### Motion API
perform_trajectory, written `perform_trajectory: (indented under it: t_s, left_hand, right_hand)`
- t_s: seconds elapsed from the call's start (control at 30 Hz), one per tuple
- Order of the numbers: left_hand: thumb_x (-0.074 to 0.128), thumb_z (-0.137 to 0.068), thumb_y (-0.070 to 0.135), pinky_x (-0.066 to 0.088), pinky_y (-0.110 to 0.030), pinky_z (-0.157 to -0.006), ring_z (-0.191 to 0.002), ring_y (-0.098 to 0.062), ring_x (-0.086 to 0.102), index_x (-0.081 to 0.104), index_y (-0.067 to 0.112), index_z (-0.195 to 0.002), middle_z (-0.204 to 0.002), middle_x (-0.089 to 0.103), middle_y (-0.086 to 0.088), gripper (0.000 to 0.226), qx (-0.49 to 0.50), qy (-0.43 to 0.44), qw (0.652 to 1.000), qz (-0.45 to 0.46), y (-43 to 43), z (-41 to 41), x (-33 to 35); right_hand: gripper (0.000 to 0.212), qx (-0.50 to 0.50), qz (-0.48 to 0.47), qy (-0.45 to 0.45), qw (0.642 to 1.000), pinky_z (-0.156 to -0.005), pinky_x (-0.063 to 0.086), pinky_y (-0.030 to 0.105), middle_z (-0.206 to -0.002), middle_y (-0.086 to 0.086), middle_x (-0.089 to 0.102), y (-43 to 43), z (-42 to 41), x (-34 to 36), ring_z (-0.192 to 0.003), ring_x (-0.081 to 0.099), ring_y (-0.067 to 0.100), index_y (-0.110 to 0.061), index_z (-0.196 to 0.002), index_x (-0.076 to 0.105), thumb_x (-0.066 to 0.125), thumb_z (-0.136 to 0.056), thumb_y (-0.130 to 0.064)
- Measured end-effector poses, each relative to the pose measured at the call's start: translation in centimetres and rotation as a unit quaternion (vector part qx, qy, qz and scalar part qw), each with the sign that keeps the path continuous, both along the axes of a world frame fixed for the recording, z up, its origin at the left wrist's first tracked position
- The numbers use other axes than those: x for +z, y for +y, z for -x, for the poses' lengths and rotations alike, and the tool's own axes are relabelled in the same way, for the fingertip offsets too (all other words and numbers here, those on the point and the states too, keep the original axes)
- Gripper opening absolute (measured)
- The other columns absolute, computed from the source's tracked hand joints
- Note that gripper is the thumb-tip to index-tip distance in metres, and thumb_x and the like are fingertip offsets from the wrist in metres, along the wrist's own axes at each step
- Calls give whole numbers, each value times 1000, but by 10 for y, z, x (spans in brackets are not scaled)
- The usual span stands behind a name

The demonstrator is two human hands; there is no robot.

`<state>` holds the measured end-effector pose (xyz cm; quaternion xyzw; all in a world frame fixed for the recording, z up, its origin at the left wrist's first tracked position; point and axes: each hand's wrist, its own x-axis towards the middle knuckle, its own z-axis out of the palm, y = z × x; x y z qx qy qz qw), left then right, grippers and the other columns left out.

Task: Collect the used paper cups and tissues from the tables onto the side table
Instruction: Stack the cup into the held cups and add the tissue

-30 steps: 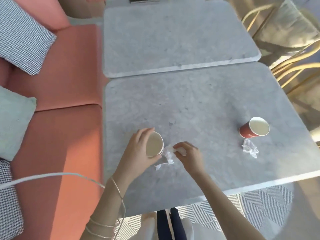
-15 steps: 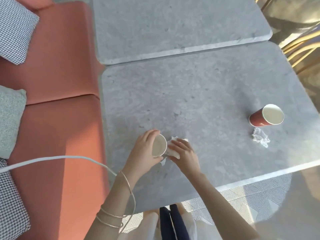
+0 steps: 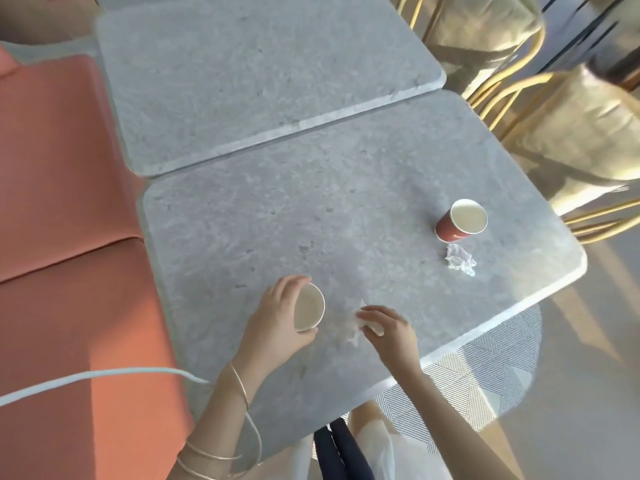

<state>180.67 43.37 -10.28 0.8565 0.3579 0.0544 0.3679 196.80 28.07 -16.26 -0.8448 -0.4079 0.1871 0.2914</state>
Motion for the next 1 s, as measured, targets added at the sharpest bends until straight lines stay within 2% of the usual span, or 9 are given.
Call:
perform_trajectory:
  t_s: [0.17, 0.33, 0.4, 0.57, 0.73, 0.9, 1.0]
  left_hand:
    - [77, -66, 23, 42, -33, -94, -119, -17, 44, 43, 20, -131, -132, 44, 5, 73, -53, -31, 998, 1, -18, -58, 13]
    - [75, -68, 23, 44, -37, -93, -121, -16, 41, 39, 21, -134, -136, 39, 7, 75, -79, -30, 996, 13, -34, -104, 14]
    - [74, -68, 24, 45, -39, -92, -120, -16, 42, 39, 22, -134, -136, 39, 7, 75, -46, -36, 998, 3, -50, -148, 17]
    - [74, -69, 24, 46, -38, -90, -122, -13, 39, 38, 24, -135, -136, 38, 10, 75, -12, -29, 999, -11, -67, -201, 18]
    - [75, -68, 22, 41, -29, -95, -122, -15, 41, 42, 21, -134, -134, 42, 6, 74, 36, -44, 998, -23, -84, -237, 18]
    - [77, -67, 20, 42, -34, -96, -121, -18, 44, 44, 17, -132, -133, 44, 3, 73, 39, -39, 998, -33, -89, -253, 23]
    - [77, -66, 19, 40, -32, -97, -121, -18, 44, 44, 16, -132, -132, 44, 2, 74, 35, -30, 999, -26, -88, -259, 22]
  right_hand:
    - [27, -100, -17, -11, 995, -71, 53, 35, -101, -6, 70, -32, -77, 17, -83, 67, 16, -20, -87, 74, 76, -68, -1]
    - [25, -131, -23, -6, 991, -80, 50, 37, -103, 4, 70, -42, -141, 22, -91, 66, 22, -12, -91, 73, 74, -69, 2]
    - [26, -102, -11, 5, 995, -81, 50, 36, -104, 4, 69, -45, -191, 25, -92, 65, 23, -12, -92, 73, 73, -70, 2]
    - [32, -43, 15, 12, 999, -79, 50, 36, -109, 3, 67, -25, -235, 10, -93, 63, 24, -13, -97, 71, 67, -70, 5]
    - [34, 46, 43, 18, 998, -81, 50, 37, -113, 2, 65, -23, -255, -13, -100, 60, 25, -14, -99, 71, 61, -73, 6]
    - [32, 53, 11, 41, 998, -93, 43, 30, -120, 3, 62, -34, -256, -23, -114, 52, 22, -14, -106, 68, 51, -80, -9]
    - [25, 52, 8, 49, 997, -94, 43, 30, -124, 1, 59, -38, -253, -26, -119, 50, 20, -14, -109, 67, 60, -85, -17]
